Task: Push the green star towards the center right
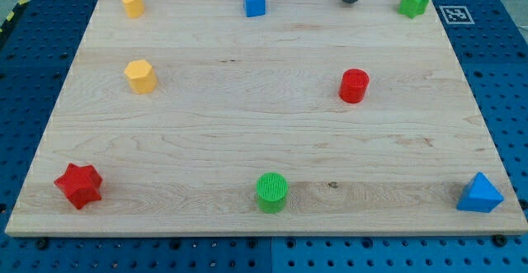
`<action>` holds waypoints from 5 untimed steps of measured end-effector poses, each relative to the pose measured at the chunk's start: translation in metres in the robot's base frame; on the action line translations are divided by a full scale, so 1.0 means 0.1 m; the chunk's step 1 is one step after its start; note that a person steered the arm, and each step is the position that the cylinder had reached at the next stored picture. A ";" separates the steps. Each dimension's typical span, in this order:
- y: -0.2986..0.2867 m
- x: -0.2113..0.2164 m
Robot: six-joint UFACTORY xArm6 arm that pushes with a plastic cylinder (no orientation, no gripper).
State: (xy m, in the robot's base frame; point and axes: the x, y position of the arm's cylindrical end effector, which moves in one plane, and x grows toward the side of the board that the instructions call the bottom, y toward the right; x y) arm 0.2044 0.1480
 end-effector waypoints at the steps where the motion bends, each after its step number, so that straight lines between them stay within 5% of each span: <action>1: 0.26 -0.13; 5: 0.98 -0.12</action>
State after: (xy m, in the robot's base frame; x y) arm 0.1924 0.2464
